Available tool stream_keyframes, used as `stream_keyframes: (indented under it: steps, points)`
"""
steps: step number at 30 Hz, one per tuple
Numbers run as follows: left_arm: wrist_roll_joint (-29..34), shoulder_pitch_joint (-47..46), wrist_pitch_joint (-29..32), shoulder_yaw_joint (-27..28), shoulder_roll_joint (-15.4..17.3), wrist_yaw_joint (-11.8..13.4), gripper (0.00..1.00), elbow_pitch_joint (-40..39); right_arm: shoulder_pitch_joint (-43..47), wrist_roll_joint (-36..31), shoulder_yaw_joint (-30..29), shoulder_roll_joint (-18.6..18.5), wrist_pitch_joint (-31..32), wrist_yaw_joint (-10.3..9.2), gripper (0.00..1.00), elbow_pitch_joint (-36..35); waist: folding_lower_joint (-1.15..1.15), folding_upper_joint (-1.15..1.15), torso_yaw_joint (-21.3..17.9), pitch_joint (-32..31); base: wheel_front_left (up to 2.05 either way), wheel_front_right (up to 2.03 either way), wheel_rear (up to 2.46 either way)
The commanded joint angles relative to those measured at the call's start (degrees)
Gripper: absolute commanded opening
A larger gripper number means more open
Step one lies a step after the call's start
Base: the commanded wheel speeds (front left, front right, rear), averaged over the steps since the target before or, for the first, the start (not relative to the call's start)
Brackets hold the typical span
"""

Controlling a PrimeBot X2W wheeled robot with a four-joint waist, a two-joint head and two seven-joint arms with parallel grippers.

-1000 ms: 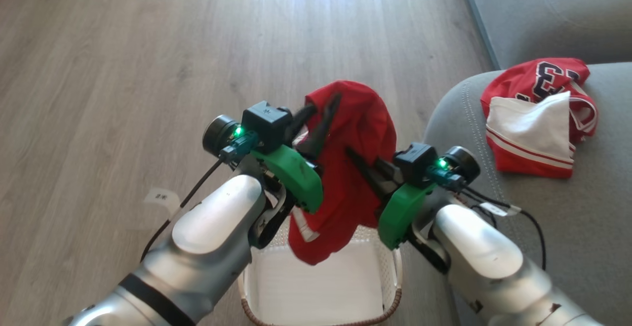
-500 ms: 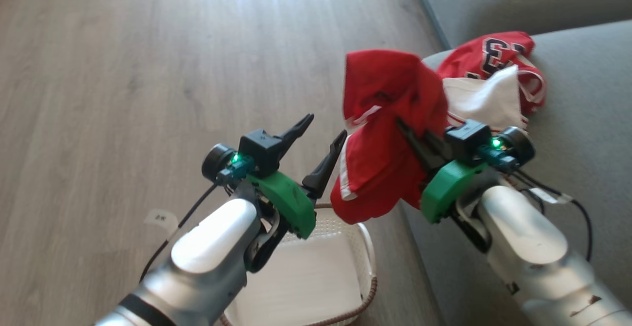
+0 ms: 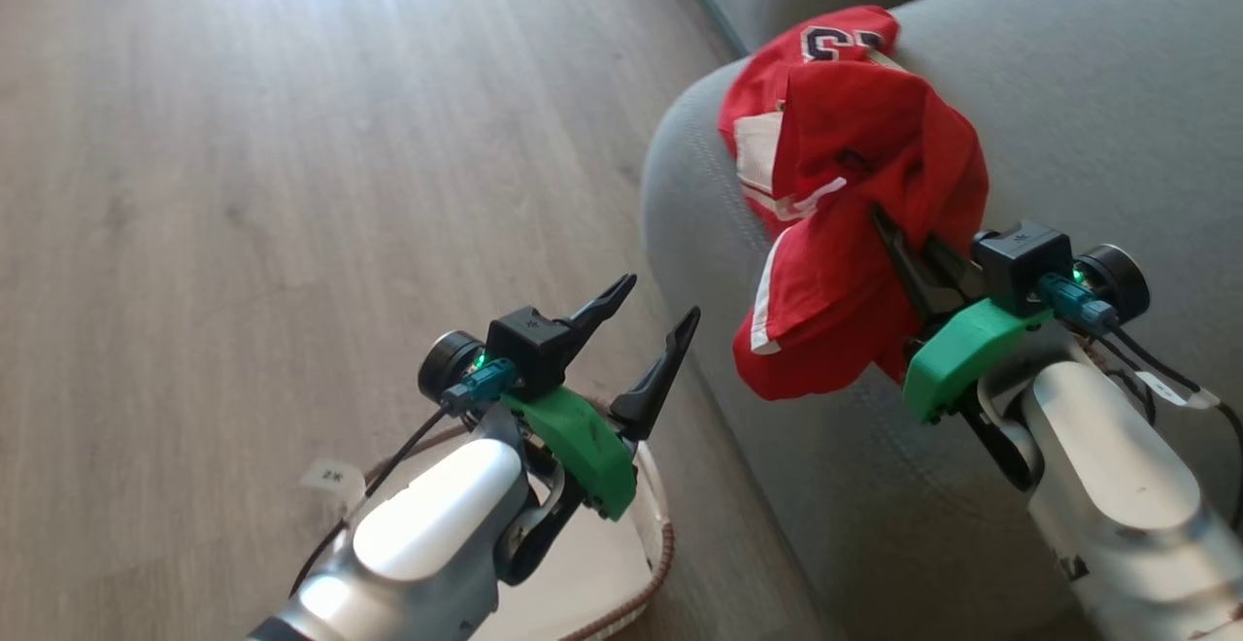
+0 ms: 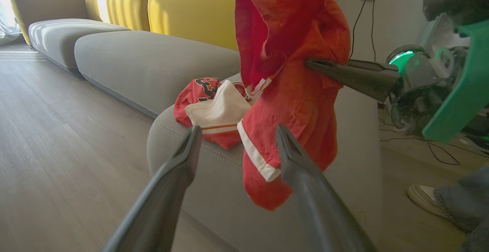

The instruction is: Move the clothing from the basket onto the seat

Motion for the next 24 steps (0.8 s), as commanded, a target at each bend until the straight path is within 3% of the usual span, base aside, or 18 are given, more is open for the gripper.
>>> stream_keyframes:
  steps: [1, 11, 24]
  points:
    - [0.21, -1.98, -0.73, 1.49, 0.90, 0.43, 1.00, -1.40, -0.54, -0.68, -0.45, -0.55, 0.21, -0.02, 0.00, -2.79, 0.00, 0.00, -2.09, 1.05, 0.00, 0.00, 0.00]
    - [0.97, -1.47, -1.49, 0.53, 0.45, 0.99, 1.00, -1.61, -1.50, -1.18, -3.31, -1.07, 2.97, -0.02, 0.00, -6.32, 0.00, 0.00, -3.74, 2.47, 0.00, 0.00, 0.00]
    - [3.78, -4.33, -1.67, -0.79, 0.18, 2.54, 1.00, -5.59, -17.44, 0.84, -8.06, -7.75, 6.92, -0.02, 0.00, -1.72, 0.00, 0.00, 2.03, 8.94, 0.00, 0.00, 0.00]
